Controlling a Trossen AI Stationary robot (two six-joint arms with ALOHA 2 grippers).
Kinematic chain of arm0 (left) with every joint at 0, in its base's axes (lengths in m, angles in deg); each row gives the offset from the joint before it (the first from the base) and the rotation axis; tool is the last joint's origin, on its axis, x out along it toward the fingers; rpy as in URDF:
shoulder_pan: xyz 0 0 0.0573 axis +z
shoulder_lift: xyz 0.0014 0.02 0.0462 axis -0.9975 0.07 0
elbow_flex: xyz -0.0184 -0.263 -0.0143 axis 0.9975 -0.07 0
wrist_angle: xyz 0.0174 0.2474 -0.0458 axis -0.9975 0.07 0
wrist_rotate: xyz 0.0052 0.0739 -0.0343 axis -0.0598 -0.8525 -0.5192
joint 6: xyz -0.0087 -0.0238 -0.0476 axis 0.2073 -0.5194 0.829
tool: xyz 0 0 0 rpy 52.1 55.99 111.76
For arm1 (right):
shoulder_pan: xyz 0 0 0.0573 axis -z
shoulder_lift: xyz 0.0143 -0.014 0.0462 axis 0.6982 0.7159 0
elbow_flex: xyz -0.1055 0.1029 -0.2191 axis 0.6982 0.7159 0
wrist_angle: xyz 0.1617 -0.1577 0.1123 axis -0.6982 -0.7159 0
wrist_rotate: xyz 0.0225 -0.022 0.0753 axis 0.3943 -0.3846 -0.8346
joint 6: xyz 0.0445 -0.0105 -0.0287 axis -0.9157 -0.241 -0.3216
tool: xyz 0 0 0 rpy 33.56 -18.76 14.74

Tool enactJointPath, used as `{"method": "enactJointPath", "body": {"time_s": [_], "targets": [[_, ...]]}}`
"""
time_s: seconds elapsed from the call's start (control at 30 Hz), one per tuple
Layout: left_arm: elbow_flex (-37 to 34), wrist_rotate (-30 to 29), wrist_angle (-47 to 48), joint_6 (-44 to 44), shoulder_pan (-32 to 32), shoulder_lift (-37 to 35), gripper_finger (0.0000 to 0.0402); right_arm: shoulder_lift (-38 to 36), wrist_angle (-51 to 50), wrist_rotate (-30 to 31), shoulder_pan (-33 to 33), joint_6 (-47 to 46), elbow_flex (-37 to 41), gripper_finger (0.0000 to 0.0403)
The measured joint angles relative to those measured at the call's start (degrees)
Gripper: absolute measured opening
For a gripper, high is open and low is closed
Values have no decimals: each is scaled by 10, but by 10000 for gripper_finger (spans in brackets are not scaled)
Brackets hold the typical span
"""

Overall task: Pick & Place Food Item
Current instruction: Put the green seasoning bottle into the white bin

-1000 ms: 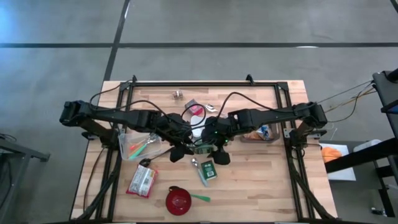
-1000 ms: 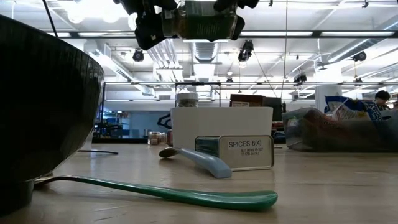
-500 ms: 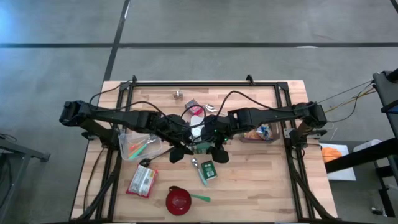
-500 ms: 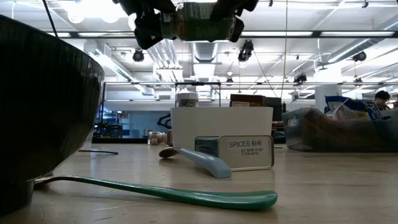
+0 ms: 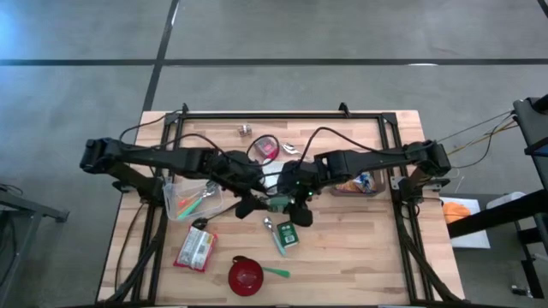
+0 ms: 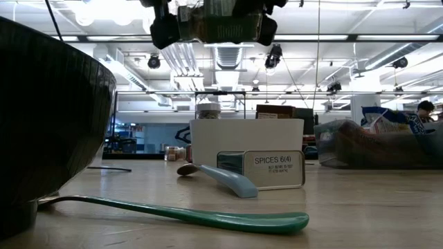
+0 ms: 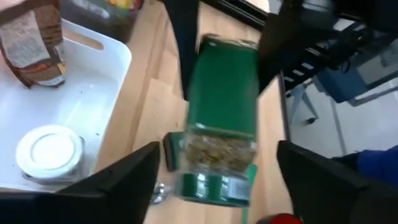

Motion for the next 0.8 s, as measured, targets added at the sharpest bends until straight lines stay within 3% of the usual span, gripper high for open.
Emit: {"method": "enactJointPath", "body": {"time_s": [0.13, 0.4, 0.5, 0.8], "targets": [[1, -12, 2, 34, 0, -16, 355, -10, 11, 9, 0, -18, -1, 193], [0, -88, -6, 60, 0, -69, 361, -69, 17, 83, 1, -60, 0, 193], [-4, -121, -48, 59, 0, -81, 361, -97, 17, 103, 1, -73, 0, 193], [-5, -124, -160, 11, 6, -76, 362, -161, 16, 111, -3, -115, 12, 193]]}}
